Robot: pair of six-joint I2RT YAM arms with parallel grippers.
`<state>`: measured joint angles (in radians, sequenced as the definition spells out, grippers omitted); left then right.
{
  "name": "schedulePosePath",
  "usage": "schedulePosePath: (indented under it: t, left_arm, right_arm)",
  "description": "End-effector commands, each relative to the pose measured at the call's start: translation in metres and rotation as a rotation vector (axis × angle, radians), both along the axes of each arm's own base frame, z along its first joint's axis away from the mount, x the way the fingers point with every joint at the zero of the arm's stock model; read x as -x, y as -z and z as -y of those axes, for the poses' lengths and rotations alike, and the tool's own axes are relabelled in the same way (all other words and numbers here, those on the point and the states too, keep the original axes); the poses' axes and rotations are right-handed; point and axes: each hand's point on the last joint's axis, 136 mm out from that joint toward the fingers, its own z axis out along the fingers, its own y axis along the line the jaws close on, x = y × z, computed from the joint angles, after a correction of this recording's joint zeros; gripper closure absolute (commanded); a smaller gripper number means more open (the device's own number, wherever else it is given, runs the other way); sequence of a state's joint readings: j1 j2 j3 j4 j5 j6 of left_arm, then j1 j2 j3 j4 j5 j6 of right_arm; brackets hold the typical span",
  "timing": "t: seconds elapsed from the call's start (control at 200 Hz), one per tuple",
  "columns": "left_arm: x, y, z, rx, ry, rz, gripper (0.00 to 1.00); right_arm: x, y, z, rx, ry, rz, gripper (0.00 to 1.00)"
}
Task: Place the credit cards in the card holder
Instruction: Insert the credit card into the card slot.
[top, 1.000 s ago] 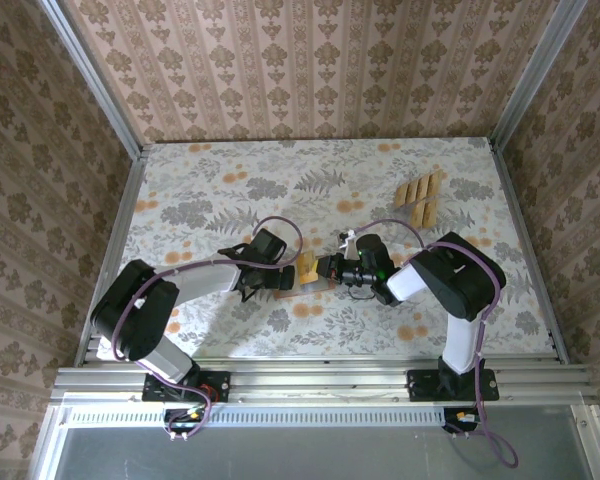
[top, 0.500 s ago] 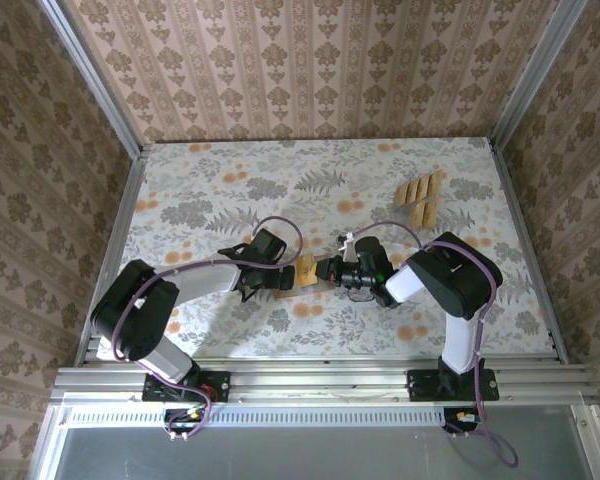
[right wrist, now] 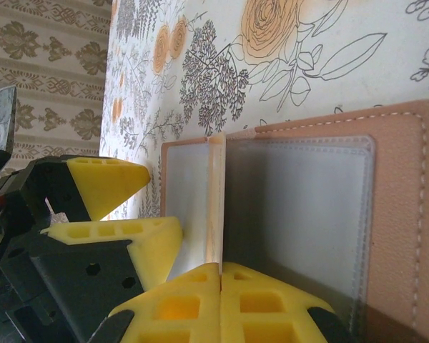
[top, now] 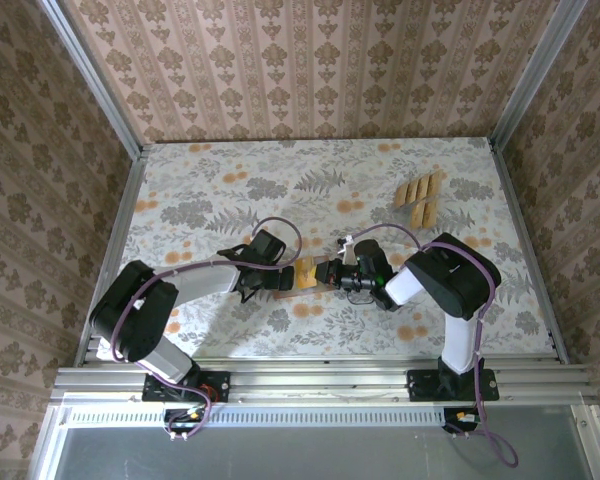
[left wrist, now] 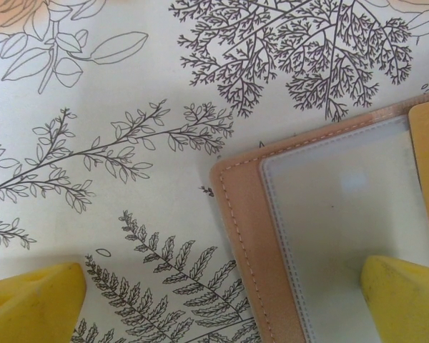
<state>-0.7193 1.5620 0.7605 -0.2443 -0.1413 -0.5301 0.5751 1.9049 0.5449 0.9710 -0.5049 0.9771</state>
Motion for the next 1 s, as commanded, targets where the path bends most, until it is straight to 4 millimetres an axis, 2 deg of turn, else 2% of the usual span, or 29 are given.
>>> schedulePosePath:
  t: [0.0, 0.995]
  left_arm:
    - [0.013, 0.011, -0.019, -0.067, -0.019, -0.042, 0.0]
    - [0.013, 0.012, -0.019, -0.068, -0.022, -0.041, 0.0]
  right_arm:
    - [0.007, 0.015, 0.006, 0.035, 0.02, -0.03, 1.0]
    - [0.011, 0.029, 0.003, 0.062, 0.005, -0.108, 1.0]
